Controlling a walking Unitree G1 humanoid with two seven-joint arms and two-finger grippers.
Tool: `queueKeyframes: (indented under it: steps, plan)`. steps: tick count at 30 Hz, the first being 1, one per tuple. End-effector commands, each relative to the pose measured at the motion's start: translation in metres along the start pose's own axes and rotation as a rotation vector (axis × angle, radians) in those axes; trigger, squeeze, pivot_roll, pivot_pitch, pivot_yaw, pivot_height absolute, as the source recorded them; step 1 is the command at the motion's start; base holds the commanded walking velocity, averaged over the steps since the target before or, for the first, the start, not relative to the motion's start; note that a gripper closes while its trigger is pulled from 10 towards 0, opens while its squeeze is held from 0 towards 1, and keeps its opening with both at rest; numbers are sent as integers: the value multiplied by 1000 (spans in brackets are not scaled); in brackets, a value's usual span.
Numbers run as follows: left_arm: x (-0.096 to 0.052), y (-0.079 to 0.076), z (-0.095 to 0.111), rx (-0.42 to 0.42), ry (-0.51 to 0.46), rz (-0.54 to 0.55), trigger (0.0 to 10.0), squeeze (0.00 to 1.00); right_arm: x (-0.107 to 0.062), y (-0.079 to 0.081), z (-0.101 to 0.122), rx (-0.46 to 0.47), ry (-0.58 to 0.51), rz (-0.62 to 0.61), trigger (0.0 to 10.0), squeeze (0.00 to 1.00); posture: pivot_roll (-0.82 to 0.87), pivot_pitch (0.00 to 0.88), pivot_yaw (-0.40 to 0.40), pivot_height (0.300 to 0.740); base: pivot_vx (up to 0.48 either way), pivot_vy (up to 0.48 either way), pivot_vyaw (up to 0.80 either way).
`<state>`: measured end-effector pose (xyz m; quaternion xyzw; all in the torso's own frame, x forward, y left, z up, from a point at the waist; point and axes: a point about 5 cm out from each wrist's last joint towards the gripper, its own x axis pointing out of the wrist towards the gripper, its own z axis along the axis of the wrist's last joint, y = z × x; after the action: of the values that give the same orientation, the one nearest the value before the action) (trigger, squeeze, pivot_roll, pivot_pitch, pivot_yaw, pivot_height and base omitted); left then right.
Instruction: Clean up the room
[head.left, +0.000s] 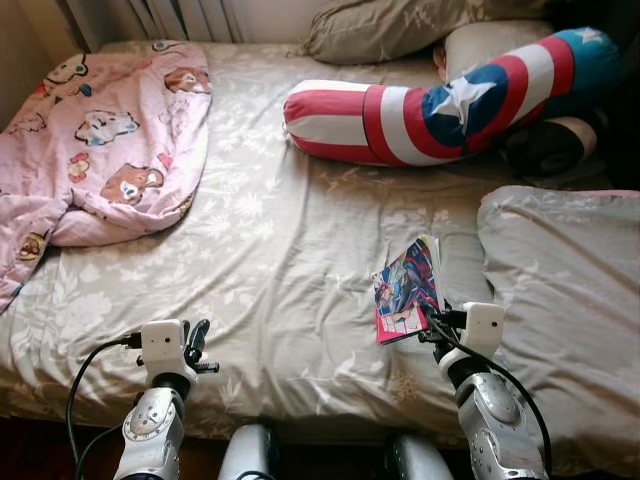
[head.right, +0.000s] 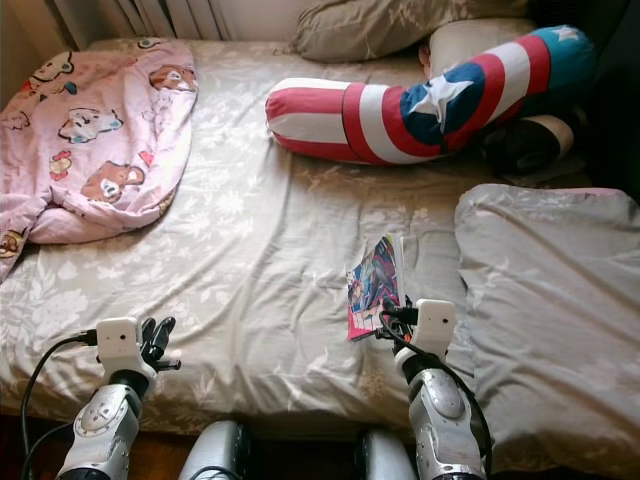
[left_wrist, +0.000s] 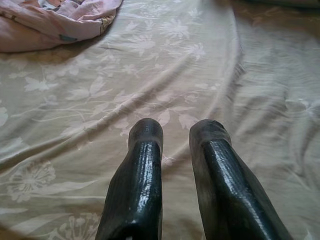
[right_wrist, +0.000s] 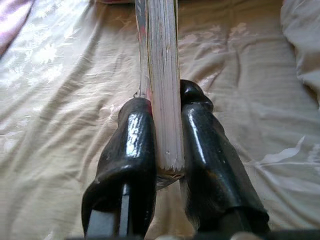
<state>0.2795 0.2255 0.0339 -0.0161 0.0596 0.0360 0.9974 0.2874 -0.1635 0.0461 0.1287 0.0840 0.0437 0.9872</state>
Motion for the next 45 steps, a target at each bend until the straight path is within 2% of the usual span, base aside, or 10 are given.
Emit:
queueKeyframes:
  steps: [1,6,14,19,27,31,35,38,40,45]
  plan:
    - [-1,1,-1,-4,9,0,10000,0,4,0,7,81,-41,10,10000,0,7,190,40,644,0,0,0]
    - [-1,4,0,3,6,-3,10000,0,11,0,9,242,-31,70,10000,0,23,192,46,644,0,0,0]
    - [-4,10,2,25,8,-11,10000,0,14,-4,-6,321,62,160,10000,0,42,198,71,644,0,0,0]
    - [-6,13,4,38,5,-18,10000,0,18,-11,-8,366,61,114,10000,0,57,207,86,644,0,0,0]
    - [-14,17,4,73,14,-43,10000,0,23,-14,-13,603,27,45,10000,0,88,251,114,644,0,0,0]
    - [-22,19,4,84,20,-50,10000,0,17,-16,-28,578,85,12,10000,0,116,281,126,644,0,0,0]
    - [-31,20,0,98,45,-62,10000,0,9,-26,-39,608,143,-36,10000,0,127,318,131,644,0,0,0]
    - [-38,23,-2,101,56,-60,10000,0,8,-28,-41,600,166,-10,10000,0,134,334,130,644,0,0,0]
    - [-45,24,-3,105,68,-57,10000,0,8,-32,-38,553,178,5,10000,0,140,352,130,644,0,0,0]
    - [-56,25,-6,108,92,-54,10000,0,10,-41,-30,521,161,-25,10000,0,147,374,132,644,0,0,0]
